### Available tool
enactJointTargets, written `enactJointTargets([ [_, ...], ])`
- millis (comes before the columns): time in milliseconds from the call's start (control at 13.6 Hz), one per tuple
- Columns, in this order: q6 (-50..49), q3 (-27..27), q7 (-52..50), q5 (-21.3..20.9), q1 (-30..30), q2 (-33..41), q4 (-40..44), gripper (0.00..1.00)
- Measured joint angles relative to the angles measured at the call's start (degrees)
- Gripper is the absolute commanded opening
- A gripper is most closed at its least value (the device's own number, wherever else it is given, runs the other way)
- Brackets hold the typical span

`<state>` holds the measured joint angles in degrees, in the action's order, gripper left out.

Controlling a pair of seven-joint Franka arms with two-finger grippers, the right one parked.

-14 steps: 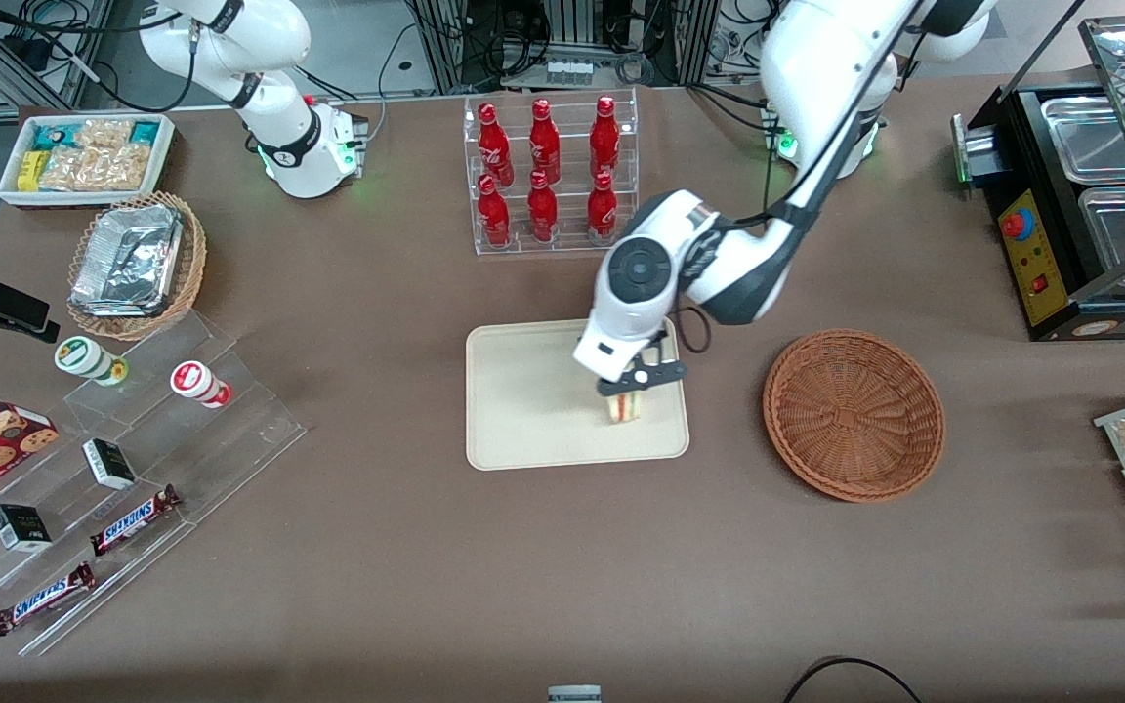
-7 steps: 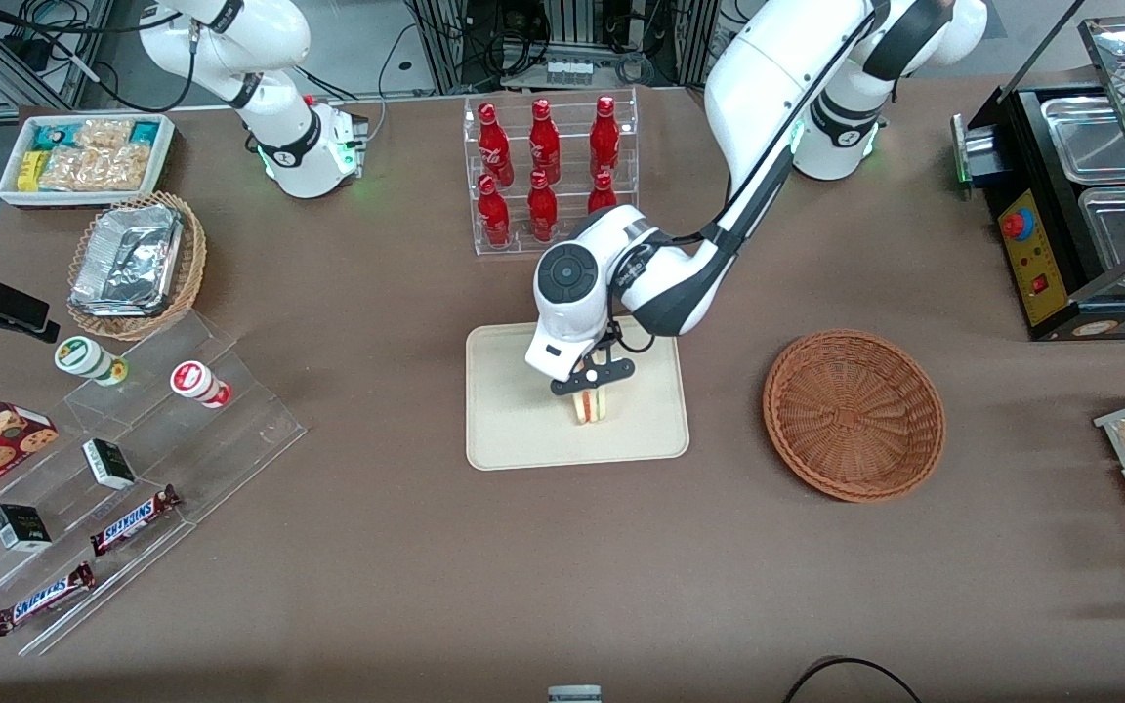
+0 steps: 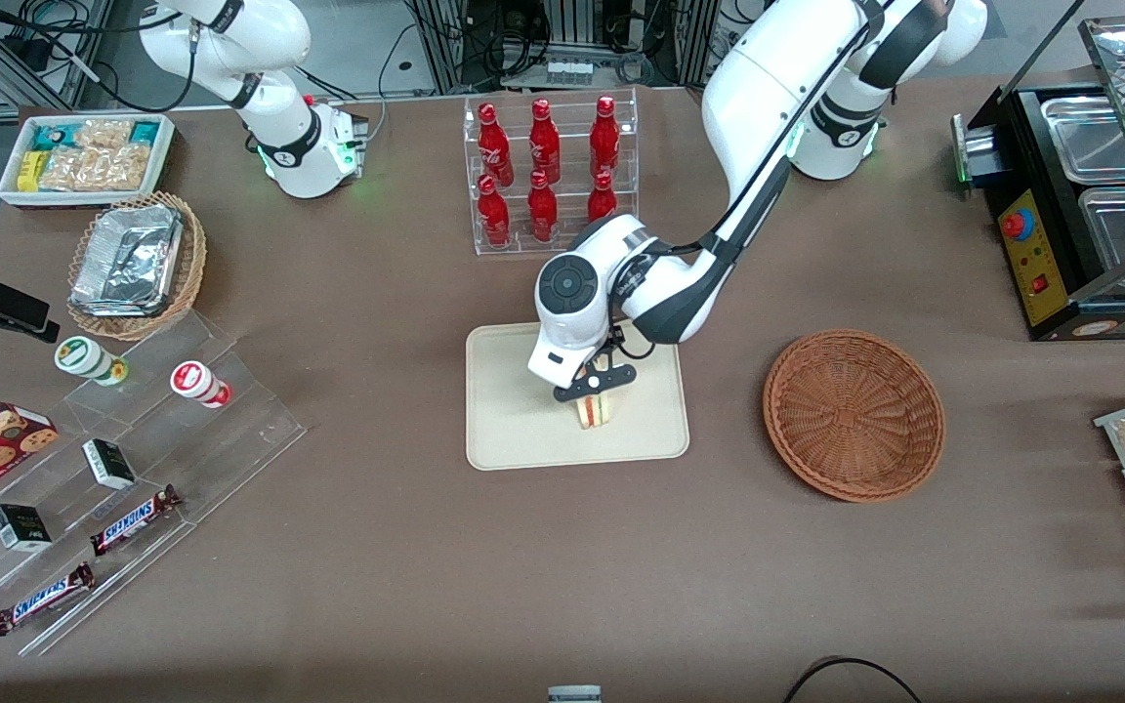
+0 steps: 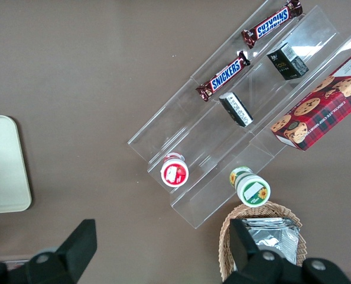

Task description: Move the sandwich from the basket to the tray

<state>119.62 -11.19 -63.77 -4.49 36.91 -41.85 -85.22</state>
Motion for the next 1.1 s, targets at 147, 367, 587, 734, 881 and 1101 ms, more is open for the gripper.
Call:
enactJointTargets([
  [147, 0.01, 0.01, 0.0, -0.01, 0.0, -0.03, 0.22, 1.0],
  [367, -2.03, 0.05, 0.0, -0.01, -0.15, 0.46, 3.4, 1.0],
  [587, -7.75, 0.06, 0.0, -0.05, -0.22, 3.35, 6.31, 1.0],
  [734, -9.89, 0.1, 0.55, -0.2, -0.23, 5.43, 6.58, 1.0],
  [881, -12.13, 0.43, 4.26, -0.24, -0.59, 6.66, 6.6, 1.0],
  [1101, -15.98, 0.76, 14.27, -0.24, -5.38, 8.35, 6.7, 1.0],
])
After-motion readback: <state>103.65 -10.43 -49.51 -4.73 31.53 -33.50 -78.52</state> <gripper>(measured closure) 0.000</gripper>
